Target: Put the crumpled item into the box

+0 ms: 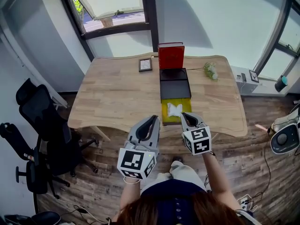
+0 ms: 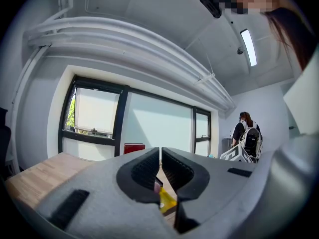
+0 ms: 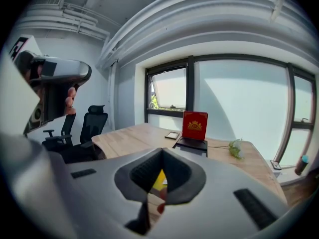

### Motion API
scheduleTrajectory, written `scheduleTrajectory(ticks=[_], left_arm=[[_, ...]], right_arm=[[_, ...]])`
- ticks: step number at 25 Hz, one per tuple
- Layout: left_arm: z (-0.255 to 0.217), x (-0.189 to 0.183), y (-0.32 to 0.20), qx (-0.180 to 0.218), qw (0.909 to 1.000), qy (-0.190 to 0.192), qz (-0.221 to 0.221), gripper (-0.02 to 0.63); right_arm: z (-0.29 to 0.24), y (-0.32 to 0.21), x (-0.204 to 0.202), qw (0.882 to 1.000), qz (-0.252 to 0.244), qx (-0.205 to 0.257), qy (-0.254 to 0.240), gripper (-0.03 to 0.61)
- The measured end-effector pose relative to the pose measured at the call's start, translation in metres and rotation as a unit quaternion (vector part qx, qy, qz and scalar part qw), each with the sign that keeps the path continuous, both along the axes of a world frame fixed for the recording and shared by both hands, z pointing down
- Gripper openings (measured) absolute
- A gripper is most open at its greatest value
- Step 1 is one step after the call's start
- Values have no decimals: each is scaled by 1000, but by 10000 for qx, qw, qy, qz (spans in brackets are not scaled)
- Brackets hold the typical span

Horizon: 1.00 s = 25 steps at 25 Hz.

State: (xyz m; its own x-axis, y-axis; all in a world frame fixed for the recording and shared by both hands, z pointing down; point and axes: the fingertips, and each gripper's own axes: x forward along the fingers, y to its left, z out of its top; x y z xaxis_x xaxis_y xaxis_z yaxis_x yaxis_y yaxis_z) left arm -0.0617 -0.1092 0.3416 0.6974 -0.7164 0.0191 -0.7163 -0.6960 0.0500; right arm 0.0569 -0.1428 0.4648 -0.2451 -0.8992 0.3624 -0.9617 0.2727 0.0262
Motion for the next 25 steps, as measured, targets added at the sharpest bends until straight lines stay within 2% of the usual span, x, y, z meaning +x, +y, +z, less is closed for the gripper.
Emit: scheduleTrajectory(ticks=[14, 25], left_arm=[[8, -10, 32, -48, 9997, 49, 241, 35], [10, -15, 34, -94, 9996, 89, 259, 35]], right_arm=[[-30, 52, -9, 9987, 262, 412, -117, 25], [-69, 72, -19, 9954, 259, 919, -97, 25]])
